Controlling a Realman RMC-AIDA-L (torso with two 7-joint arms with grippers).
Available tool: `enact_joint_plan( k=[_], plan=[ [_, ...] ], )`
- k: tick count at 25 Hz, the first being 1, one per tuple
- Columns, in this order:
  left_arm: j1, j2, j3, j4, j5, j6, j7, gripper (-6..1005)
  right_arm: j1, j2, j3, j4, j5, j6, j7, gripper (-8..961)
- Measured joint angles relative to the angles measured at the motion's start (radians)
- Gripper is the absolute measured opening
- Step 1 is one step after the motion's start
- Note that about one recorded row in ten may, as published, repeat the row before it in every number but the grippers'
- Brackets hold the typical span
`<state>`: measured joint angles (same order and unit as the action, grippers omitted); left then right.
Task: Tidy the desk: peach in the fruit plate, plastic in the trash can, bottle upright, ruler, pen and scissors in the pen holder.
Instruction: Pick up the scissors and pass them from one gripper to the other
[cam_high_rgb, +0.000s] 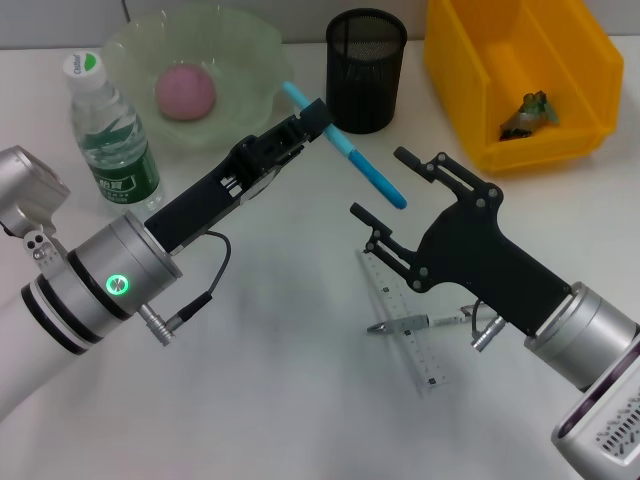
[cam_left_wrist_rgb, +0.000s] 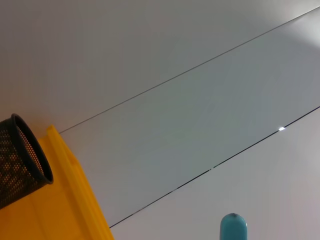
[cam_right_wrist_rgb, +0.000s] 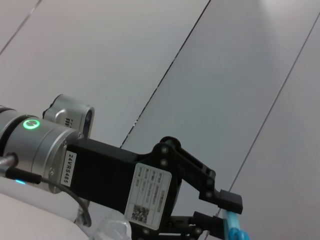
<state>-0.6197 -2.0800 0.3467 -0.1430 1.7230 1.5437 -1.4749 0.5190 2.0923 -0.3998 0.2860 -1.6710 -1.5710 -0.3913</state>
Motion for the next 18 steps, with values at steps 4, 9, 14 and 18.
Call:
enact_joint_plan(
  k=[4,9,14,18],
  plan=[
    [-0.001,0.000,0.000,0.000,-0.001,0.000,0.000,223,0.018,0.000,-0.002,-0.003,-0.001,0.020,0.000,586],
    [-0.006,0.000,0.000,0.000,-0.003,-0.001,0.000,223,0.026,0.000,0.000,-0.005,-0.001,0.026,-0.001,487],
    [-0.008,0.000,0.000,0.002,-0.005,-0.002,-0.001,223,0.032,0.000,0.004,-0.007,-0.001,0.027,-0.001,396],
    [-0.009,0.000,-0.004,0.002,-0.006,-0.007,-0.001,223,0.033,0.000,0.007,-0.007,-0.001,0.028,-0.001,347]
  ],
)
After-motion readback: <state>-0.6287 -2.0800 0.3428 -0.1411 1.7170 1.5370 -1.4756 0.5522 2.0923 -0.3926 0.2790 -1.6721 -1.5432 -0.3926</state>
